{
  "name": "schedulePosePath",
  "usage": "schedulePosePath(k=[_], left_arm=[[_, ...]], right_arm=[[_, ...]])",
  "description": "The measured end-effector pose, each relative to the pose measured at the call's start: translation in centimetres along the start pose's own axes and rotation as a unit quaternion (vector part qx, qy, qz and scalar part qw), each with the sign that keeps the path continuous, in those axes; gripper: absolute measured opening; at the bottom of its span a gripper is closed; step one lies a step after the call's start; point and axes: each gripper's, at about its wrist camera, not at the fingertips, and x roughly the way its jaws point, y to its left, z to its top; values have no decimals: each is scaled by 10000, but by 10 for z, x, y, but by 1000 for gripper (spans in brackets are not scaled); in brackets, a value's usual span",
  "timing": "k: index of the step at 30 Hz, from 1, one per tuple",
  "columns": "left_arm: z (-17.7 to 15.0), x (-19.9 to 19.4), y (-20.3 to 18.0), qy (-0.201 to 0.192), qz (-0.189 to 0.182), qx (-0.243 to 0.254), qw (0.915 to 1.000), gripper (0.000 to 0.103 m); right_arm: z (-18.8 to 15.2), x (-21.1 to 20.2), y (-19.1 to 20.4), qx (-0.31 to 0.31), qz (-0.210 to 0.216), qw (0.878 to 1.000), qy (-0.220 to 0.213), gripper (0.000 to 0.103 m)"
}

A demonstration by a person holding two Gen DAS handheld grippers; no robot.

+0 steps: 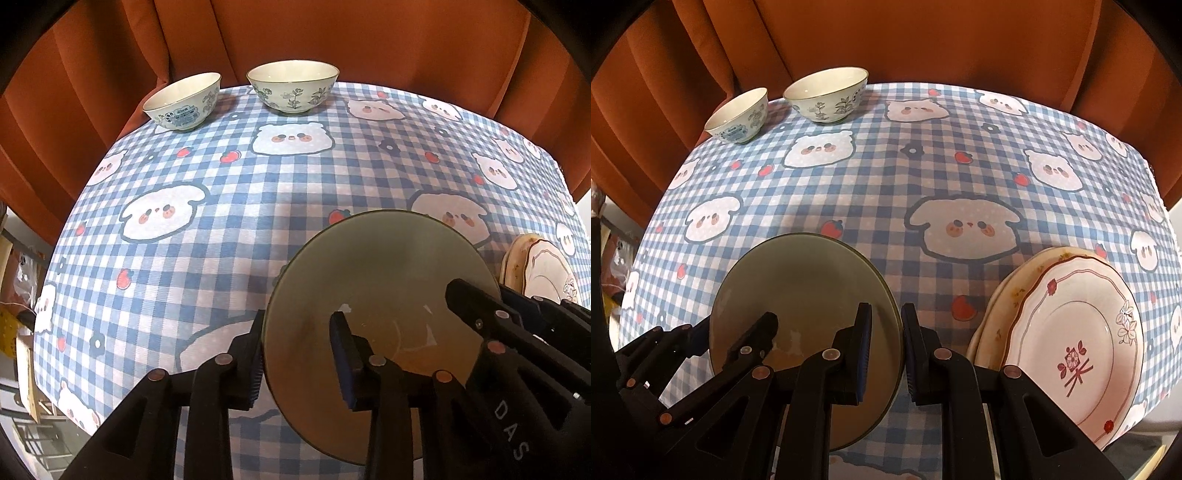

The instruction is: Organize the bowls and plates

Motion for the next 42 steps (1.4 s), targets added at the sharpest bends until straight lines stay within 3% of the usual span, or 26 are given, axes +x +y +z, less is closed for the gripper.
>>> schedulePosePath(k=[2,3,5,7,22,42], left_arm=[[-1,-1,-1,-25,-63,-11,10000,39],[-1,-2,-1,-36,-101,-13,9999,46],[-1,-6,-3,-113,-187,-10,9998,61],[-1,-11,-4,-210,-199,-13,9996,67],[20,-33,24,-418,-182,-9,9990,76],[108,-21,139,-703,-467,358,9958,75]], right_arm=[[0,0,-2,-38,59,10000,15,26],[0,0,-2,-38,59,10000,15,30],[1,-3,-1,-88,87,9999,-71,54],[1,-9,-1,-136,110,9996,-202,61],[18,-24,23,-256,152,9988,-393,66],[100,-13,126,185,-233,9970,-717,67]])
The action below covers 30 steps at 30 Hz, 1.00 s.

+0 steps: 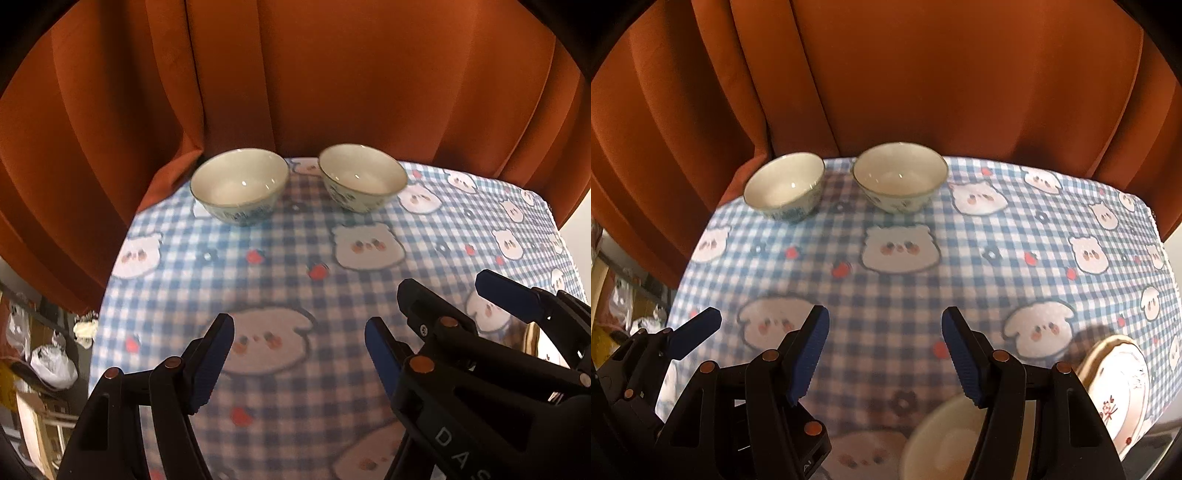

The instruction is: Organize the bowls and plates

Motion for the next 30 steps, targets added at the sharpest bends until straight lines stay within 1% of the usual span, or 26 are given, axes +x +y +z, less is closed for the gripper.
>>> schedulePosePath(k=[5,6,8,9,10,14,16,23,24,30], left_arm=[[22,11,30,-59,-81,49,9999,75],[26,13,34,-60,-93,68,9999,75],[36,19,45,-66,-124,104,9998,75],[41,23,50,-74,-137,118,9998,75],[45,25,53,-80,-140,128,9998,75],[61,38,69,-99,-122,141,9998,75],[70,43,76,-150,-54,179,9997,75],[100,64,90,-311,27,306,9990,75],[104,68,91,-345,83,330,9988,75],[119,92,92,-359,183,482,9980,75]], right_arm=[[21,11,26,83,-78,9999,-88,67],[32,18,37,163,-129,9997,-102,67],[36,22,42,189,-149,9997,-104,68],[46,28,50,225,-195,9995,-116,68],[46,28,50,225,-195,9995,-116,68],[63,43,68,263,-277,9992,-138,68],[73,52,75,306,-285,9990,-154,68],[101,75,87,477,-337,9978,-315,70],[106,79,89,495,-352,9976,-329,70],[127,109,91,730,-444,9957,-343,70]])
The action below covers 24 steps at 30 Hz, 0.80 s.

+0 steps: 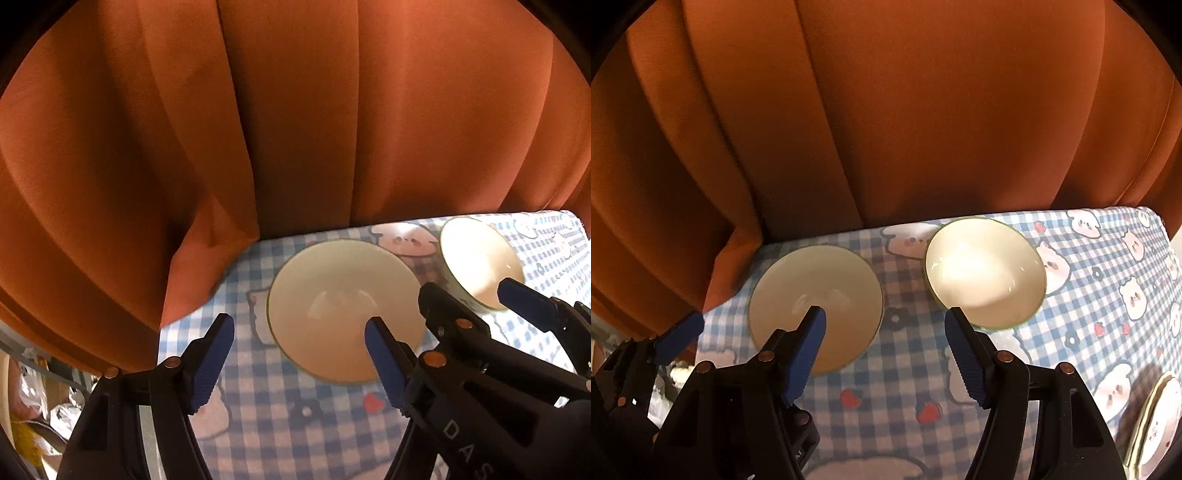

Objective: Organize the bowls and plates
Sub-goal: 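Move both tools to the next white floral bowl and grasp its rim, then lift the second white bowl with both tools and carry it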

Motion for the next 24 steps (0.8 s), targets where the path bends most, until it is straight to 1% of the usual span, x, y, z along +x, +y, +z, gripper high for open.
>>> schedulePosePath(k=[2,4,6,7,8,10,11,13,15,19,22,24], left_arm=[[3,12,2,29,-22,6,10000,75],[4,24,4,91,-60,-37,9999,73],[5,37,6,164,-87,-86,9998,66],[6,42,5,194,-74,-107,9997,65],[7,46,5,226,-45,-133,9996,63],[7,55,6,298,-36,-208,9993,56],[7,59,7,315,-55,-236,9992,51],[8,67,8,358,-54,-253,9990,47],[8,73,8,387,-29,-257,9989,40],[9,81,8,423,50,-256,9988,33],[10,83,10,382,90,-281,9988,28],[10,83,11,388,122,-295,9987,26]], right_arm=[[1,4,1,12,-5,10000,-12,70],[6,22,3,-6,-32,10000,48,70],[7,27,5,-28,-33,10000,68,70],[8,33,6,-50,-40,10000,75,68],[9,38,7,-62,-51,9999,83,63],[10,47,8,-65,-48,9999,133,59],[11,53,9,-46,-54,9998,176,56],[11,60,9,-36,-33,9997,222,50],[13,68,11,-79,-30,9995,289,43],[15,85,9,-59,118,9988,471,27],[17,90,9,-62,231,9986,481,23],[18,90,10,-83,203,9987,453,23]])
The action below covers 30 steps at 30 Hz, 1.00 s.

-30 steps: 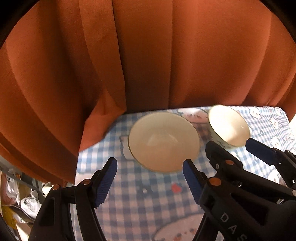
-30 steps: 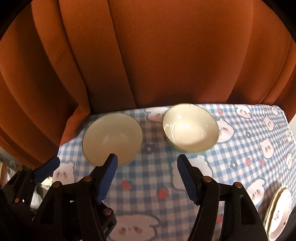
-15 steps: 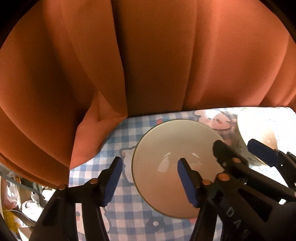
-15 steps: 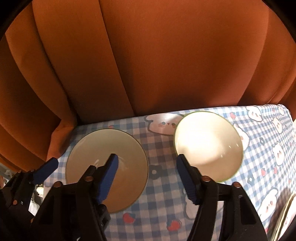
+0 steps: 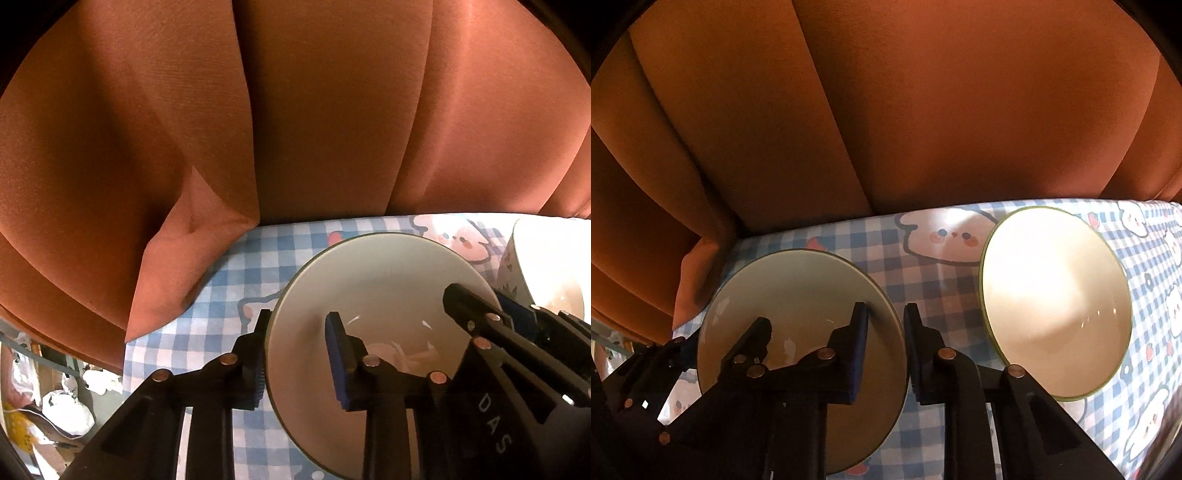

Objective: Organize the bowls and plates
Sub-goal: 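Lift the second white bowl with both tools and carry it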

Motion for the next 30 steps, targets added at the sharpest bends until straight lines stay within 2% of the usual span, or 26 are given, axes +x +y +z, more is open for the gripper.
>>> schedulePosePath(k=[6,13,19,30], left_arm=[[-1,2,2,86,-33,-60,9999,26],[-5,-13,-2,53,-63,-91,9999,26],[-10,-33,-2,-49,-67,-111,9999,26],[-27,-91,-6,-326,-11,-224,9992,26]], right_arm=[[2,-3,6,-130,-52,9999,28,23],[0,-13,13,-145,-82,9998,51,23],[15,-14,8,-133,-94,9999,17,23],[2,-44,3,-217,-76,9995,-227,23]])
